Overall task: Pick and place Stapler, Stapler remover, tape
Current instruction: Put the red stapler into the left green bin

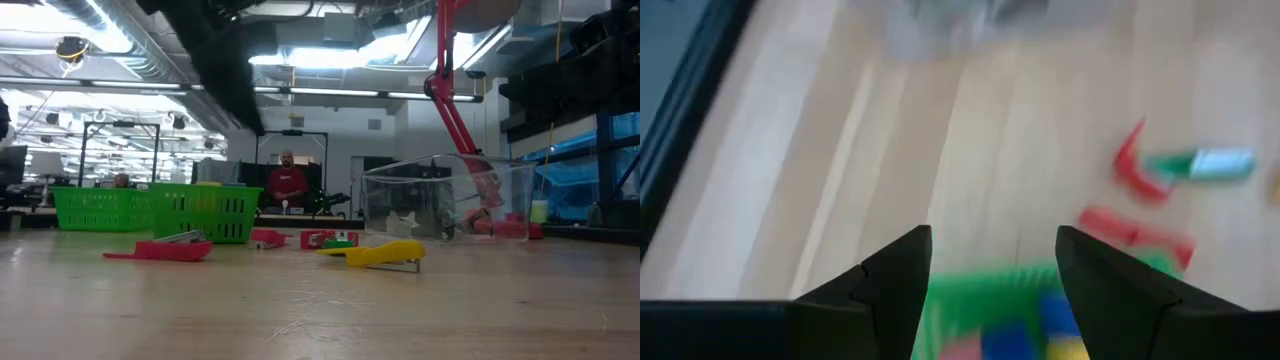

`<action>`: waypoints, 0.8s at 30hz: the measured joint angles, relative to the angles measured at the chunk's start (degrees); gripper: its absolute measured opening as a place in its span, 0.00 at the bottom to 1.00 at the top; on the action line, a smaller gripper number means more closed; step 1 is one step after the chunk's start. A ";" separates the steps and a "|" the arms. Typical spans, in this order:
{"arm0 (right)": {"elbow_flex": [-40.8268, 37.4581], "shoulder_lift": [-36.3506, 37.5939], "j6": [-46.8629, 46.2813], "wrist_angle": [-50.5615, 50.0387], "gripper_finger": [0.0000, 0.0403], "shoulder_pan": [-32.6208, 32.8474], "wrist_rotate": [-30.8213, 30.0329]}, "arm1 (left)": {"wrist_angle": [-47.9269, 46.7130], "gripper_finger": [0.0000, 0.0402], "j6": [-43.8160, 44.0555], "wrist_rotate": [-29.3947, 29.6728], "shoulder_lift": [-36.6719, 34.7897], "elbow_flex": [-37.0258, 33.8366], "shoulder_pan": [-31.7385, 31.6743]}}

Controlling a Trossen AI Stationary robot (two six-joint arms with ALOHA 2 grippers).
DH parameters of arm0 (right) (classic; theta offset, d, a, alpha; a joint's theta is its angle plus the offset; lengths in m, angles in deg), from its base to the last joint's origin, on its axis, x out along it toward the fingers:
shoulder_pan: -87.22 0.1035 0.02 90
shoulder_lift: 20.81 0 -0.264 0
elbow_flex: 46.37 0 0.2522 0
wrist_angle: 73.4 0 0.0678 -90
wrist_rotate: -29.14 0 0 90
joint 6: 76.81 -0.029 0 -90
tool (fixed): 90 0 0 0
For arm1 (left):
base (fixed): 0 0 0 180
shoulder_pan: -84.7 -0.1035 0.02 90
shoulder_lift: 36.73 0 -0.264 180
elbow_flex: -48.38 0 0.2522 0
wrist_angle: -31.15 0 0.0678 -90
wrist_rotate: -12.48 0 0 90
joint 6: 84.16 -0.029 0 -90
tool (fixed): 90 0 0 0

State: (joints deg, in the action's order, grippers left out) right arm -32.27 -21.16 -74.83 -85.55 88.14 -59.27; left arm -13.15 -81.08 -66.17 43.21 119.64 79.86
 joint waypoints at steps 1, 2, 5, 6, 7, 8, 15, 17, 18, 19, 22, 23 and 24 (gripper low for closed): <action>0.00 0.01 0.01 0.02 0.58 0.00 0.00 | 2.37 0.53 -0.17 -0.68 0.00 0.00 -0.08; 0.00 0.00 0.01 0.01 0.58 0.01 0.00 | 4.48 0.53 -0.68 -1.27 0.02 0.00 -0.33; 0.00 0.01 0.00 0.00 0.58 0.01 0.00 | 10.74 0.53 -4.47 -2.79 0.02 0.00 -1.37; 0.00 0.01 0.00 0.02 0.58 0.01 0.00 | 12.84 0.52 -6.21 -3.38 0.02 0.00 -1.80; 0.00 0.01 0.00 0.00 0.58 -0.01 0.00 | 15.09 0.52 -8.12 -3.77 0.02 0.00 -2.17; 0.00 0.01 0.00 0.02 0.58 -0.01 0.00 | 17.37 0.52 -10.12 -4.24 0.02 0.00 -2.60; 0.00 0.01 0.00 0.00 0.58 -0.01 0.00 | 28.77 0.51 -22.61 -13.69 0.02 0.04 -6.23; 0.00 0.01 0.01 0.01 0.58 0.00 0.00 | 29.96 0.51 -24.35 -16.45 0.02 0.04 -7.19; 0.00 0.01 0.02 0.00 0.58 -0.01 0.00 | 30.17 0.51 -24.96 -17.51 0.02 0.04 -7.54; 0.00 0.01 0.02 0.00 0.58 0.01 0.00 | 30.27 0.51 -25.32 -18.48 0.02 0.04 -7.88; 0.00 -0.01 0.00 0.02 0.58 0.00 0.00 | 30.23 0.51 -25.29 -19.95 0.02 0.04 -8.38; 0.00 0.01 0.00 0.00 0.58 -0.01 0.00 | 30.15 0.51 -25.13 -19.94 0.02 0.04 -8.19; 0.00 0.01 0.02 0.00 0.58 0.01 0.00 | 29.94 0.51 -24.89 -19.93 0.02 0.04 -7.82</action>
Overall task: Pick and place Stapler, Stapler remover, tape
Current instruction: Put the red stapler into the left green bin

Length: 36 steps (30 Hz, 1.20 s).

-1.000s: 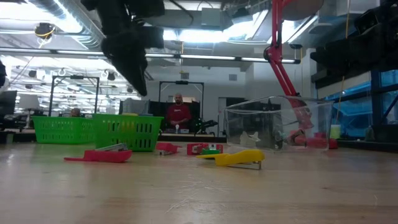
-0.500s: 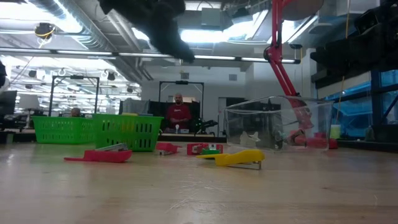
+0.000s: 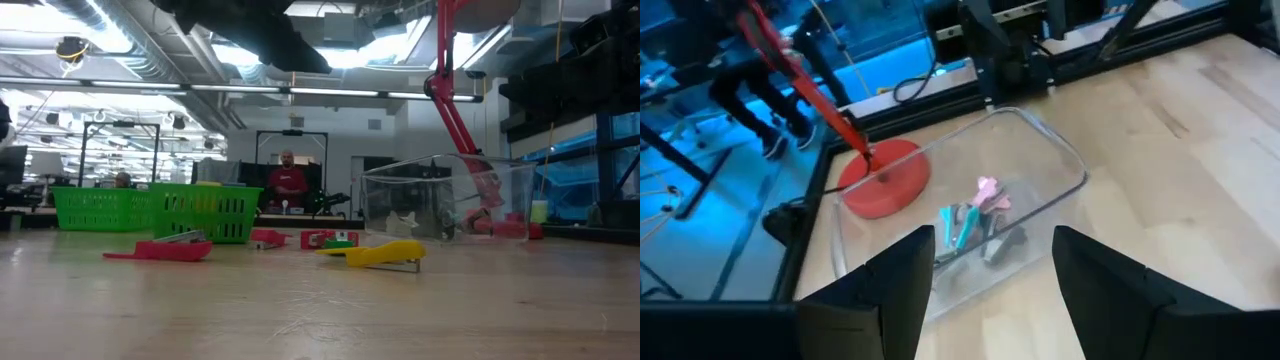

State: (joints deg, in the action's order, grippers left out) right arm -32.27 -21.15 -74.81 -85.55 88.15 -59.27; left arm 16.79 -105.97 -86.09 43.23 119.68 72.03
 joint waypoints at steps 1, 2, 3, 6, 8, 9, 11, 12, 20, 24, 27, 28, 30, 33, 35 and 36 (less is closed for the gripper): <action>0.00 0.00 -0.01 0.01 0.58 -0.02 0.00 | -0.33 0.50 0.10 0.02 0.00 0.00 0.54; 0.00 -0.01 0.00 0.02 0.58 -0.02 0.00 | -0.78 0.50 0.20 0.01 0.01 0.00 1.31; 0.00 -0.02 -0.02 0.00 0.58 0.00 0.00 | -1.30 0.50 0.22 0.00 0.01 0.00 2.38; 0.00 0.00 -0.01 0.01 0.58 0.00 0.00 | -2.90 0.50 1.41 0.20 0.02 0.00 6.46; 0.00 -0.01 -0.01 0.02 0.58 0.00 0.00 | -3.61 0.50 1.59 1.32 0.00 0.00 9.82; 0.00 0.00 -0.02 0.02 0.58 -0.02 0.00 | -4.05 0.50 1.58 2.54 0.01 0.00 11.78; 0.00 0.00 -0.02 0.01 0.58 0.00 0.00 | -5.04 0.50 1.87 6.17 0.02 0.00 16.20; 0.00 -0.02 -0.02 0.02 0.58 -0.02 0.00 | -5.62 0.50 2.30 8.18 0.02 0.00 18.45; 0.00 -0.01 -0.01 0.02 0.58 -0.02 0.00 | -14.54 0.49 7.14 19.66 0.02 0.00 35.17; 0.00 -0.02 -0.02 0.02 0.58 0.00 0.00 | -21.90 0.49 11.56 22.20 0.02 0.00 41.27; 0.00 -0.01 -0.02 0.02 0.58 -0.01 0.00 | -25.48 0.49 14.29 23.74 0.02 -0.87 43.83; 0.00 -0.01 -0.02 0.00 0.58 0.00 0.00 | -25.73 0.49 15.51 23.98 0.02 -1.66 44.23; 0.00 0.00 0.00 0.00 0.58 -0.01 0.00 | -26.17 0.49 18.29 23.95 0.13 -3.22 44.40; 0.00 -0.01 -0.01 0.01 0.58 -0.01 0.00 | -25.66 0.48 21.68 24.06 0.96 -5.17 43.80; 0.00 -0.01 -0.01 0.01 0.58 -0.02 0.00 | -25.51 0.47 22.25 24.17 1.79 -6.39 43.04; 0.00 0.00 -0.01 0.02 0.58 0.00 0.00 | -24.90 0.47 22.56 24.13 2.44 -6.59 42.50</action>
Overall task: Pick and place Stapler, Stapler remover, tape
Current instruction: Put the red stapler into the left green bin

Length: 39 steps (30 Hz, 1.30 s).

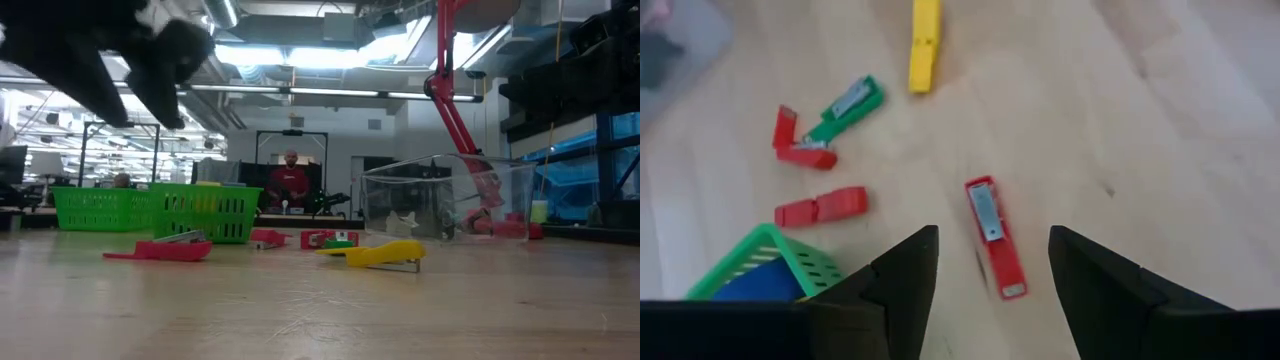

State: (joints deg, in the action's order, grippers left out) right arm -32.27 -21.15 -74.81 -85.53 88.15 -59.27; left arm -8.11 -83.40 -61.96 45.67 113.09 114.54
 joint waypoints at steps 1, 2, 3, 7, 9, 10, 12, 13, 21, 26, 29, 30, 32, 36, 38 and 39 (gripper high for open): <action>0.00 -0.01 -0.01 0.00 0.58 0.00 0.00 | 0.34 0.47 0.14 -0.06 0.70 -0.01 -0.51; 0.00 0.00 -0.01 -0.01 0.58 -0.01 0.00 | 0.49 0.47 0.51 -0.21 1.35 -0.01 -1.04; 0.00 -0.02 -0.01 0.00 0.58 0.00 0.00 | 1.04 0.47 1.11 -0.43 2.14 -0.01 -1.67; 0.00 -0.02 0.01 -0.02 0.58 -0.02 0.00 | 4.08 0.48 4.12 -4.78 5.84 -0.01 -3.93; 0.00 -0.01 -0.02 -0.01 0.58 -0.02 0.00 | 5.03 0.48 5.30 -7.06 7.99 -0.01 -4.75; 0.00 -0.02 -0.02 0.00 0.58 0.00 0.00 | 5.30 0.47 5.71 -7.61 9.18 -0.01 -5.10; 0.00 0.00 0.00 -0.01 0.58 0.01 0.00 | 5.86 0.47 6.18 -7.78 11.75 -0.01 -5.75; 0.00 -0.02 0.01 0.00 0.58 0.00 0.00 | 5.93 0.47 6.18 -7.78 12.86 -0.03 -6.07; 0.00 -0.02 -0.01 -0.02 0.58 -0.01 0.00 | 6.27 0.46 6.69 -9.38 19.44 2.70 -7.78; 0.00 -0.02 -0.01 0.00 0.58 0.00 0.00 | 6.43 0.42 7.25 -11.15 20.57 3.55 -8.19; 0.00 -0.01 -0.02 0.00 0.58 -0.01 0.00 | 6.49 0.34 7.08 -11.39 20.66 3.55 -7.80; 0.00 -0.02 0.00 0.00 0.58 -0.01 0.00 | 6.47 0.30 7.06 -11.44 20.66 3.50 -7.64; 0.00 -0.02 -0.02 0.00 0.58 0.01 0.00 | 6.42 0.22 7.08 -11.55 20.70 3.50 -7.28; 0.00 -0.01 0.00 0.00 0.58 0.00 0.00 | 6.13 0.15 8.47 -11.17 20.66 3.48 -6.33; 0.00 -0.02 -0.02 0.00 0.58 -0.02 0.00 | 5.99 0.15 9.94 -11.17 19.99 3.46 -5.72; 0.00 -0.02 -0.02 0.00 0.58 -0.02 0.00 | 5.92 0.15 10.58 -11.50 19.46 3.36 -5.44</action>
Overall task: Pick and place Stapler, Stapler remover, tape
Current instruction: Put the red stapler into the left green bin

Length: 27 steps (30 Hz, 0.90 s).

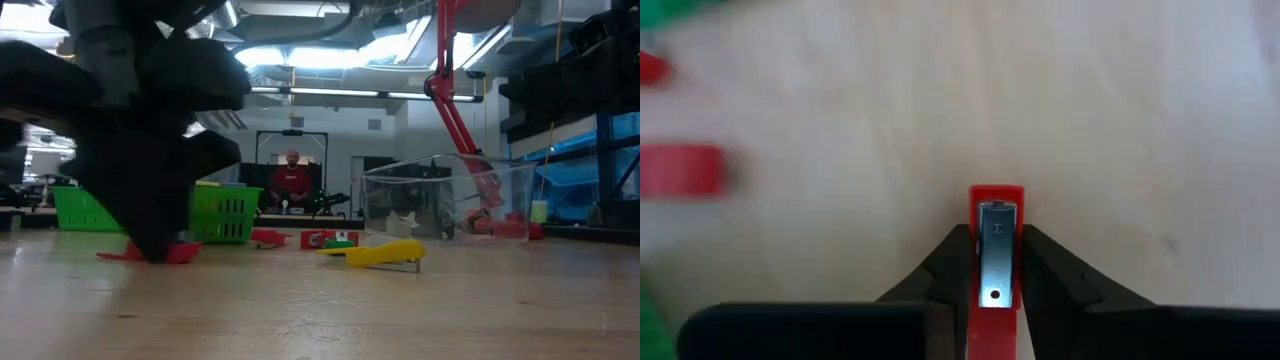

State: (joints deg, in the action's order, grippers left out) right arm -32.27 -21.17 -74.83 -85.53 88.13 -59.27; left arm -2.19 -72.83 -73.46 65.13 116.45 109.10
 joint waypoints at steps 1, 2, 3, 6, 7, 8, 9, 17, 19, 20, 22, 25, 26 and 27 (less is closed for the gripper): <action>0.00 0.01 0.01 0.00 0.58 0.01 0.00 | -0.66 0.15 0.57 -0.92 -0.71 -0.10 0.32; 0.00 0.00 0.00 0.00 0.58 0.00 0.00 | -1.60 0.15 1.26 -1.87 -1.59 -0.29 0.71; 0.00 0.00 0.02 0.00 0.58 0.00 0.00 | -2.30 0.15 1.62 -2.47 -2.54 -0.44 1.05; 0.00 0.02 0.00 0.00 0.58 0.00 0.00 | -2.13 0.15 3.00 -2.14 -6.86 -0.21 1.81; 0.00 0.00 0.01 0.00 0.58 0.01 0.00 | -2.17 0.15 3.60 -1.61 -8.26 -0.18 1.86; 0.00 0.00 0.00 0.00 0.58 0.01 0.00 | -2.51 0.15 4.51 -0.93 -9.66 -0.18 1.88; 0.00 0.00 0.01 -0.02 0.58 0.00 0.00 | -2.85 0.15 5.32 -0.18 -11.21 -0.24 1.93; 0.00 0.00 0.01 0.00 0.58 0.01 0.00 | -6.63 0.15 13.56 16.30 -25.82 -0.14 1.59; 0.00 0.00 0.01 0.00 0.58 0.01 0.00 | -10.71 0.15 15.62 20.03 -28.90 -0.07 0.93; 0.00 0.00 0.00 0.00 0.58 0.00 0.00 | -13.20 0.15 16.74 21.43 -30.29 -0.07 0.37; 0.00 0.00 0.00 0.02 0.58 0.02 0.00 | -18.16 0.15 18.83 23.68 -32.93 -0.07 -0.96; 0.00 0.00 0.01 0.00 0.58 0.00 0.00 | -26.10 0.15 21.55 26.29 -36.45 -0.08 -3.53; 0.00 0.00 0.01 0.00 0.58 0.00 0.00 | -28.65 0.15 22.37 26.89 -37.43 -0.09 -4.51; 0.00 0.00 0.01 0.00 0.58 0.00 0.00 | -31.20 0.15 23.19 27.63 -38.33 -0.07 -5.65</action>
State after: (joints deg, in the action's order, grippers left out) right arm -32.27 -21.17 -74.82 -85.53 88.13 -59.27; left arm -33.38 -49.64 -45.83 26.81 116.38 103.45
